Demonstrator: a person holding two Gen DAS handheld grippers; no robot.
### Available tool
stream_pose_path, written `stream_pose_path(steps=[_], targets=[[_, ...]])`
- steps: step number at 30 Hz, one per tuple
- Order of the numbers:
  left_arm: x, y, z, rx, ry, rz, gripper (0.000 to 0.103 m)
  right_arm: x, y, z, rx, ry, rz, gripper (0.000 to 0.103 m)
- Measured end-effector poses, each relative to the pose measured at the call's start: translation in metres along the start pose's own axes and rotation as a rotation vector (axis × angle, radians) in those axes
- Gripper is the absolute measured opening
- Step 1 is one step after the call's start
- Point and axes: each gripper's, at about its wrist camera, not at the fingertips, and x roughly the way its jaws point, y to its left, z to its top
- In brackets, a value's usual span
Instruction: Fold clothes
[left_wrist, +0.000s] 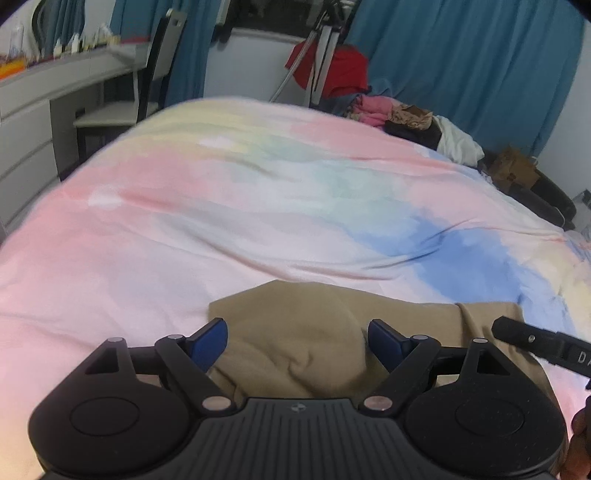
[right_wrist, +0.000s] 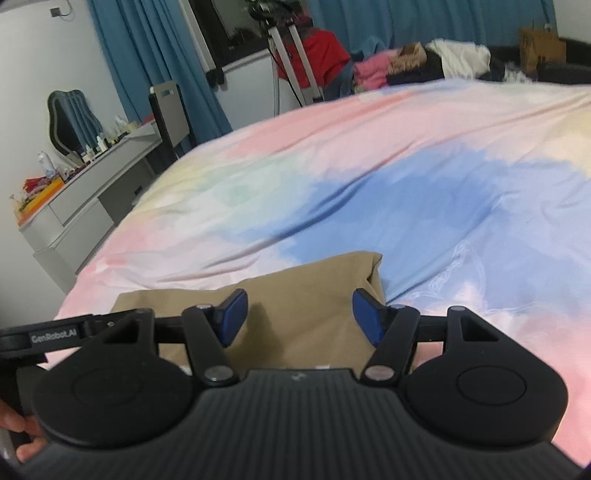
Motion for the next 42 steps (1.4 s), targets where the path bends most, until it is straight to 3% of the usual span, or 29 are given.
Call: stream_pose_path(steps=[5, 10, 18, 23, 26, 27, 31, 36, 38, 42], targets=[[-0.048, -0.019, -0.013, 0.100, -0.063, -0.015, 0.085, -0.028, 0.019, -0.018, -0.035, -0.004, 0.036, 0.066], [-0.072, -0.026, -0.030, 0.144, -0.066, 0.021, 0.085, -0.039, 0.037, -0.037, -0.150, 0.000, -0.022, 0.065], [-0.054, -0.027, -0.054, 0.144, 0.055, 0.075, 0.086, -0.037, 0.031, -0.052, -0.120, 0.045, -0.047, 0.065], [-0.069, -0.031, -0.051, 0.138, 0.052, 0.057, 0.084, -0.034, 0.030, -0.054, -0.111, 0.057, -0.049, 0.065], [-0.091, -0.026, -0.045, 0.041, 0.050, -0.001, 0.088, -0.034, 0.029, -0.053, -0.098, 0.059, -0.045, 0.065], [-0.098, -0.021, -0.045, -0.019, 0.054, -0.024, 0.095, -0.034, 0.028, -0.053, -0.095, 0.061, -0.045, 0.065], [-0.097, 0.014, -0.055, -0.350, 0.201, -0.172, 0.097, -0.033, 0.029, -0.051, -0.093, 0.065, -0.050, 0.065], [-0.076, 0.036, -0.078, -0.593, 0.328, -0.299, 0.094, -0.030, 0.032, -0.051, -0.102, 0.070, -0.066, 0.066], [-0.063, 0.042, -0.084, -0.665, 0.344, -0.323, 0.092, -0.030, 0.033, -0.050, -0.103, 0.072, -0.071, 0.066], [-0.050, 0.059, -0.097, -0.853, 0.270, -0.333, 0.090, -0.029, 0.034, -0.049, -0.104, 0.073, -0.078, 0.066]])
